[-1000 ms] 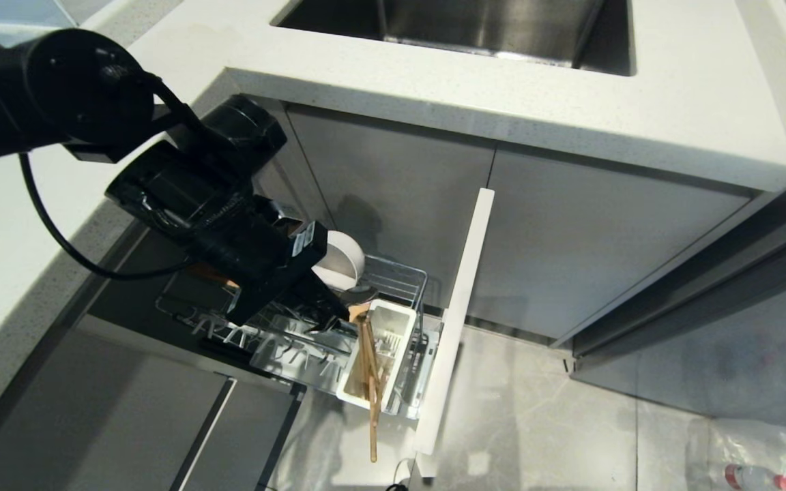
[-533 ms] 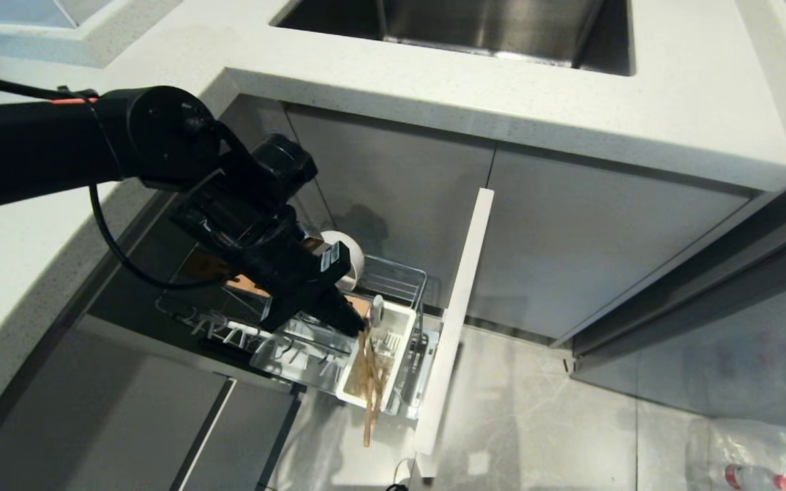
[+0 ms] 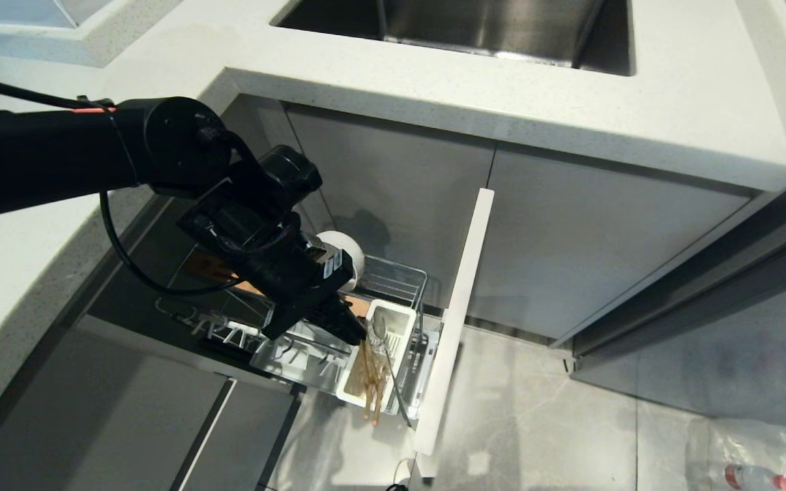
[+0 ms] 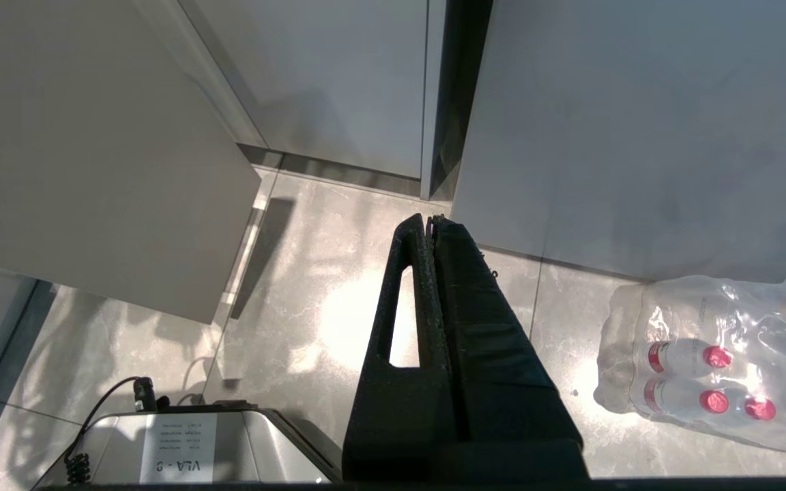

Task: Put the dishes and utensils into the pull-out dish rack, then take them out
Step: Pick up the spoon and place it in the cupboard, then pick up the plate and place it in the cupboard

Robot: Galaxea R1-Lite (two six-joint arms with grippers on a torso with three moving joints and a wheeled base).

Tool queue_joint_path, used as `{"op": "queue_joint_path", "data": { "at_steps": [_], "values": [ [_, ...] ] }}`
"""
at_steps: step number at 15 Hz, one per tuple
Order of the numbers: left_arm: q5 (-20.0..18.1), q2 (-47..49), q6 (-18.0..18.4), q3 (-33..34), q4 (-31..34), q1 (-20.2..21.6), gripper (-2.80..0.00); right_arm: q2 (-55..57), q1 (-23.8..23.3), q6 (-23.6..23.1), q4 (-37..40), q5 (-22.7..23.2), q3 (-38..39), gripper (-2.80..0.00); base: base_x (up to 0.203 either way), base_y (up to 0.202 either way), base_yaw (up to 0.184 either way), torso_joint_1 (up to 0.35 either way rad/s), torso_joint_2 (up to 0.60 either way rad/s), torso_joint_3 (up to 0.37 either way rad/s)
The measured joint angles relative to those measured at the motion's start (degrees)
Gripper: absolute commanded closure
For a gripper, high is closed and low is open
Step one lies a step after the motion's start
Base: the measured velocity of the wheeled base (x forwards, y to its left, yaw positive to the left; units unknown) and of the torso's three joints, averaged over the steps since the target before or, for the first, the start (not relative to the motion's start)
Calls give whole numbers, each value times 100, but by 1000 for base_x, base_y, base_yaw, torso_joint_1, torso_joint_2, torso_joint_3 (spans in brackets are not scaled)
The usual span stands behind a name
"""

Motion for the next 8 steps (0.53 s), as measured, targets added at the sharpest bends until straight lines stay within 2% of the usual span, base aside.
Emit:
{"op": "queue_joint_path", "data": {
  "at_steps": [4,8],
  "values": [
    [7,-251,-79,-4,-16,43,0,0,0,0,0,2,0,0,0,0,0,0,0,0],
    [166,-1075,-74,-6,-130,112,0,0,0,0,0,0,0,0,0,0,0,0,0,0]
  ]
}}
